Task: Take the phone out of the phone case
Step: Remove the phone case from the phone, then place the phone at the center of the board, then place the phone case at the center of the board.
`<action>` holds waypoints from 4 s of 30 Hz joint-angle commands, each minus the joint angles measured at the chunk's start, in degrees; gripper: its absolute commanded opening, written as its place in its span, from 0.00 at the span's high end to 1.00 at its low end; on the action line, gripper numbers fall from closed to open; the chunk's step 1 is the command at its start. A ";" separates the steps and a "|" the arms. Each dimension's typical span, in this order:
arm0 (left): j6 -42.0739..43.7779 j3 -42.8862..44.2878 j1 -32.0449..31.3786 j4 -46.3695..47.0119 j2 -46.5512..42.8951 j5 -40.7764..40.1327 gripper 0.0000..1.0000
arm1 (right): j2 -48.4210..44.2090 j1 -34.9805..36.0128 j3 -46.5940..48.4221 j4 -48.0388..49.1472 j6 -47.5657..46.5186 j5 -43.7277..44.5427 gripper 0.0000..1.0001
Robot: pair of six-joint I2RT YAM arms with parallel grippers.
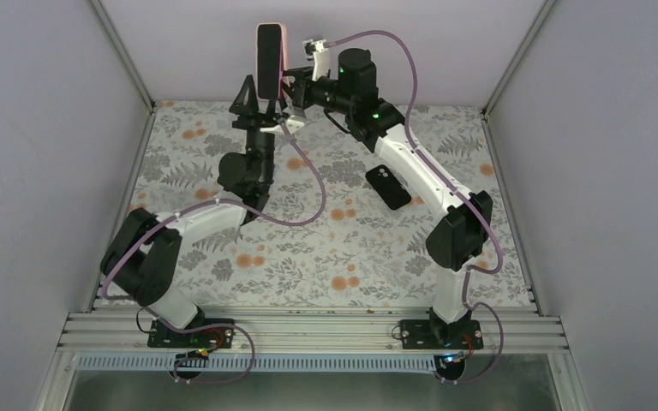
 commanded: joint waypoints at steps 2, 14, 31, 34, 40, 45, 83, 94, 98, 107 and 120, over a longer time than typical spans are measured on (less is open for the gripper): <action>18.75 3.10 4.21 30.25 3.81 -5.14 0.31 | -2.79 1.10 -4.76 -10.84 -2.82 -18.40 0.97; 21.72 5.62 4.27 33.48 10.59 -1.74 0.61 | -0.98 1.28 -3.65 -11.06 -3.85 -23.07 0.97; 21.56 5.58 3.32 33.46 11.11 0.27 0.98 | 1.50 0.92 -2.43 -11.81 -4.12 -14.82 0.97; 21.84 5.54 2.90 33.12 9.59 -0.92 0.98 | 1.92 -0.42 -2.94 -12.36 -4.28 -5.75 0.97; 20.17 0.40 1.66 26.06 -0.17 -2.52 0.98 | 5.68 -5.51 1.25 -19.15 -12.66 16.71 0.97; 16.13 -3.99 1.32 11.37 -11.66 -4.72 0.98 | 6.52 -12.06 0.34 -22.48 -18.95 22.06 0.97; 13.91 -44.06 26.42 -32.59 -26.34 -0.19 0.98 | 9.75 -8.24 -11.52 -44.96 -34.70 -1.32 0.97; 13.11 -46.34 26.27 -33.00 -21.76 1.14 0.91 | 15.51 -9.50 -9.90 -50.49 -35.75 0.27 0.96; 8.33 -42.21 26.29 -53.32 -28.49 7.44 0.72 | 16.14 -9.88 -10.95 -52.76 -36.33 3.45 0.93; 3.07 -34.90 26.11 -80.16 -29.22 13.43 0.46 | 10.30 -9.90 -15.27 -54.31 -37.51 19.32 0.50; -15.08 -3.09 26.45 -123.26 -30.41 35.32 0.10 | -9.57 -14.65 -16.51 -49.24 -40.15 32.93 0.00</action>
